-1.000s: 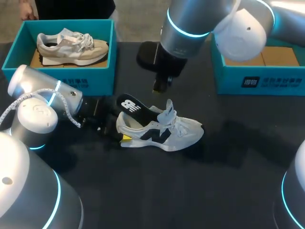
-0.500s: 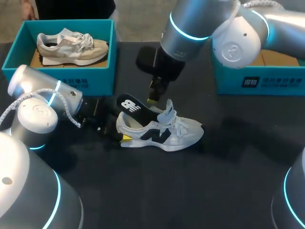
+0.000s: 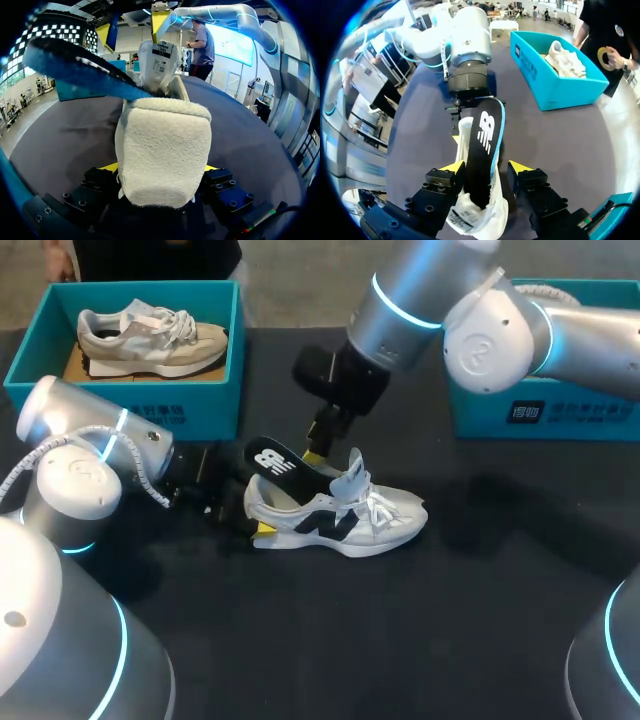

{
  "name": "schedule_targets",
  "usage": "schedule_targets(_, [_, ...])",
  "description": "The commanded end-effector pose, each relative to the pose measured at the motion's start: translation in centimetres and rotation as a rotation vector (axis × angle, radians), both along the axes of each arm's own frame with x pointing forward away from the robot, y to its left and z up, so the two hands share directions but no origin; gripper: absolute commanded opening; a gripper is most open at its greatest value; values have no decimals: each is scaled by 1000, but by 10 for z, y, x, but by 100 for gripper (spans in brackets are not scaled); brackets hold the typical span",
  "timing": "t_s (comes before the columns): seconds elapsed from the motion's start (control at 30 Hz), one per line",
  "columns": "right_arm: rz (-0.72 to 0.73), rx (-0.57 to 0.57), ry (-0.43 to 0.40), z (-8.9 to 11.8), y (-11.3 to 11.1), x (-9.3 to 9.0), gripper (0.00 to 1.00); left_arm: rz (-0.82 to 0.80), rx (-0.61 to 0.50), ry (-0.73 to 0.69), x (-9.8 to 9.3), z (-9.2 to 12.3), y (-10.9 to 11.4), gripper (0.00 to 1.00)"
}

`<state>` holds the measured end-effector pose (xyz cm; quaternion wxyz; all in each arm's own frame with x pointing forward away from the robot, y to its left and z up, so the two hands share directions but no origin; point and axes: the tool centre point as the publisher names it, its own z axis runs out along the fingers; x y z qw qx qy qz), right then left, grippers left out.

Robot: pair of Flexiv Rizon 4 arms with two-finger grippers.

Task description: Take the shoe out of the shoebox, open the shoe tongue, remove and reinsert the insole, then place the shoe into the shoebox

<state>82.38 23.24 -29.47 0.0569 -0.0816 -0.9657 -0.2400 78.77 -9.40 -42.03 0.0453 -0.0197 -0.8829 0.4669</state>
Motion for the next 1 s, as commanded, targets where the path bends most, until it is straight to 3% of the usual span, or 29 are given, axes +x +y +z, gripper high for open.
schedule_targets(0.03, [12, 33, 39, -14, 5, 7, 54, -1, 4, 1, 0, -6, -2, 0])
schedule_targets(0.33, [23, 50, 68, -25, 15, 9, 56, -1, 4, 1, 0, -6, -2, 0])
schedule_targets(1.0, [44, 89, 112, -43, 32, 0, 47, -1, 4, 1, 0, -6, -2, 0])
